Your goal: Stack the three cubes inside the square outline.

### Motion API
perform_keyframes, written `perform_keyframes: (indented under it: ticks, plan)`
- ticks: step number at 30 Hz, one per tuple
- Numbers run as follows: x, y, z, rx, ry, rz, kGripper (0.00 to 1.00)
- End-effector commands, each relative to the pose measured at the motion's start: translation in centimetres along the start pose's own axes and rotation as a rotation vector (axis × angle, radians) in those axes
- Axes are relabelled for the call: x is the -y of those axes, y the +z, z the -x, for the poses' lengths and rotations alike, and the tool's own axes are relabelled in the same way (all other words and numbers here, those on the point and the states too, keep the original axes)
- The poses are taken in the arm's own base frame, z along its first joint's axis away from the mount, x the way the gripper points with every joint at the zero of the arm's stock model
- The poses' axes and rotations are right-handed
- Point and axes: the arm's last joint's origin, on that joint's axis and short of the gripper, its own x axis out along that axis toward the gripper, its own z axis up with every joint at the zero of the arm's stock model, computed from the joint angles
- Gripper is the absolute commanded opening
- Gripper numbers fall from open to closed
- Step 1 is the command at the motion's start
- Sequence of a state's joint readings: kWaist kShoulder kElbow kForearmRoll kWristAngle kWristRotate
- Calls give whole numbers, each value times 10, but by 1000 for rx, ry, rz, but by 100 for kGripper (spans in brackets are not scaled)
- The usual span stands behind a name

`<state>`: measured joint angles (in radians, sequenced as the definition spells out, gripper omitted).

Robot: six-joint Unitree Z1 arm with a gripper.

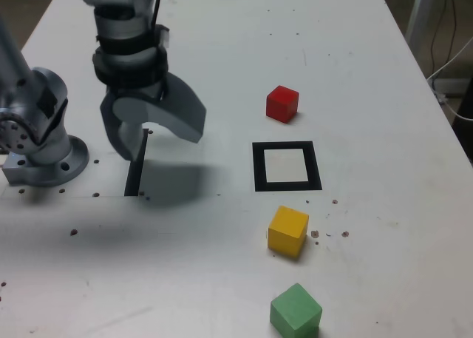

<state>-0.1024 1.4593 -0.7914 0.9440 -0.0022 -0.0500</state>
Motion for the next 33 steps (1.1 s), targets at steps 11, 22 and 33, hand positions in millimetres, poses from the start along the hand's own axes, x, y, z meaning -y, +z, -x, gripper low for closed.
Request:
perform_keyframes:
  ticks: [11, 22, 33]
  plan:
    - [-5, 13, 12, 24, -1, -13, 99]
    - [-51, 54, 29, -23, 78, -96, 98]
    - [-107, 108, 49, -49, 163, -192, 99]
